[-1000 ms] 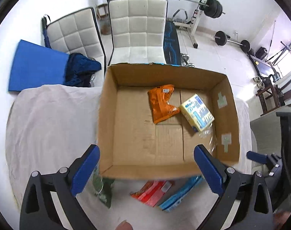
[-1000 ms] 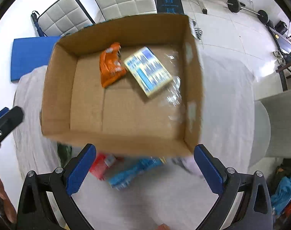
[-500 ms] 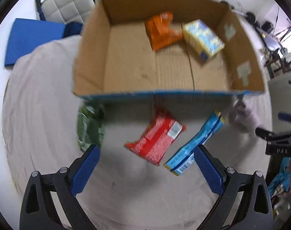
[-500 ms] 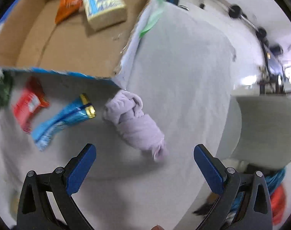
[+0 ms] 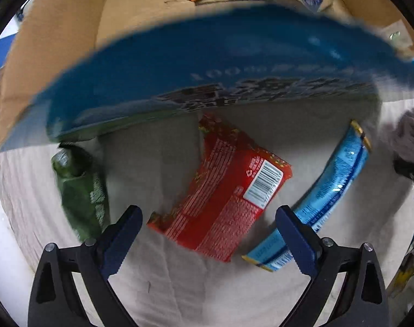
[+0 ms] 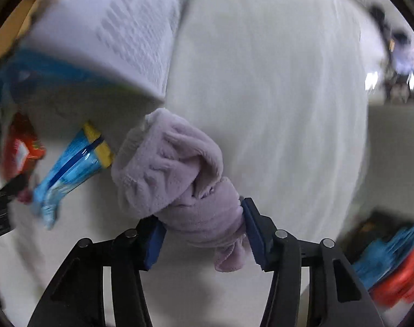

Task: Organize soft objects
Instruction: 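Grasp the lilac towel with the right tool while the left tool grasps the red bag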

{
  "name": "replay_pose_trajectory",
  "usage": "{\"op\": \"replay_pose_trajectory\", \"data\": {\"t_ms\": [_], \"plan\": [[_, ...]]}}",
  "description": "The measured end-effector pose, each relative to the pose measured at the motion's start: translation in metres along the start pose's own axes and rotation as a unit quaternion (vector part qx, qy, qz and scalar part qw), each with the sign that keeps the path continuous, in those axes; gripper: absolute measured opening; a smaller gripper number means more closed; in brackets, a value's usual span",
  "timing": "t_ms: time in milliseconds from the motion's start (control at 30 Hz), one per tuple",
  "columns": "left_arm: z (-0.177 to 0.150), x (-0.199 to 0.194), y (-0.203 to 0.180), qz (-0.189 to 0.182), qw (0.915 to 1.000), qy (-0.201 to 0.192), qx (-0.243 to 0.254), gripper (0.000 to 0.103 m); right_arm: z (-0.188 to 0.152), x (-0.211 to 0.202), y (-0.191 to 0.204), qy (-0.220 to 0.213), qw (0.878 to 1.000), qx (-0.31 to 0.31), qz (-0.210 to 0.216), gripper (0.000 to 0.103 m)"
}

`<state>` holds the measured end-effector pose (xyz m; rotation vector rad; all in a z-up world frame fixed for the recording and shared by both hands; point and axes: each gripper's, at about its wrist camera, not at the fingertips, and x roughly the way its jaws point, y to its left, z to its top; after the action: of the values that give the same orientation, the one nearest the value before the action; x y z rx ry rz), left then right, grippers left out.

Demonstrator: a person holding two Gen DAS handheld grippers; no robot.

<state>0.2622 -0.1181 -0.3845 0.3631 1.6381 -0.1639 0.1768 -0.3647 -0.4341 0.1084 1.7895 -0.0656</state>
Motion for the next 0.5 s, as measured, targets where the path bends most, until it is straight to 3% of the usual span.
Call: {"op": "replay_pose_trajectory", "data": {"t_ms": [67, 100, 167, 267, 367, 433, 500], "plan": [[0.000, 0.006, -0.004, -0.007, 1.0000, 0.006, 0.004, 0.067, -0.012, 0.004, -0.007, 0.023, 0.999, 0.028, 0.036, 0.055], [-0.001, 0.008, -0.004, -0.014, 0.9999, 0.008, 0.001, 0.063, -0.017, 0.005, -0.008, 0.032, 0.998, 0.038, 0.045, 0.055], [-0.003, 0.008, -0.006, -0.019, 0.9998, 0.006, -0.007, 0.059, -0.031, 0.008, -0.012, 0.047, 0.994, 0.062, 0.078, 0.055], [-0.014, 0.009, 0.009, -0.058, 0.9963, 0.019, -0.060, 0.053, -0.053, 0.010, -0.016, 0.065, 0.984, 0.103, 0.131, 0.055], [-0.039, 0.011, 0.029, -0.112, 0.9841, 0.043, -0.131, 0.050, -0.071, 0.012, -0.018, 0.068, 0.976, 0.129, 0.163, 0.056], [-0.056, 0.013, 0.034, -0.119, 0.9802, 0.051, -0.150, 0.050, -0.079, 0.010, -0.011, 0.058, 0.980, 0.110, 0.156, 0.061], [-0.071, 0.016, 0.034, -0.121, 0.9791, 0.055, -0.154, 0.050, -0.083, 0.011, -0.008, 0.046, 0.988, 0.081, 0.123, 0.082]]}}
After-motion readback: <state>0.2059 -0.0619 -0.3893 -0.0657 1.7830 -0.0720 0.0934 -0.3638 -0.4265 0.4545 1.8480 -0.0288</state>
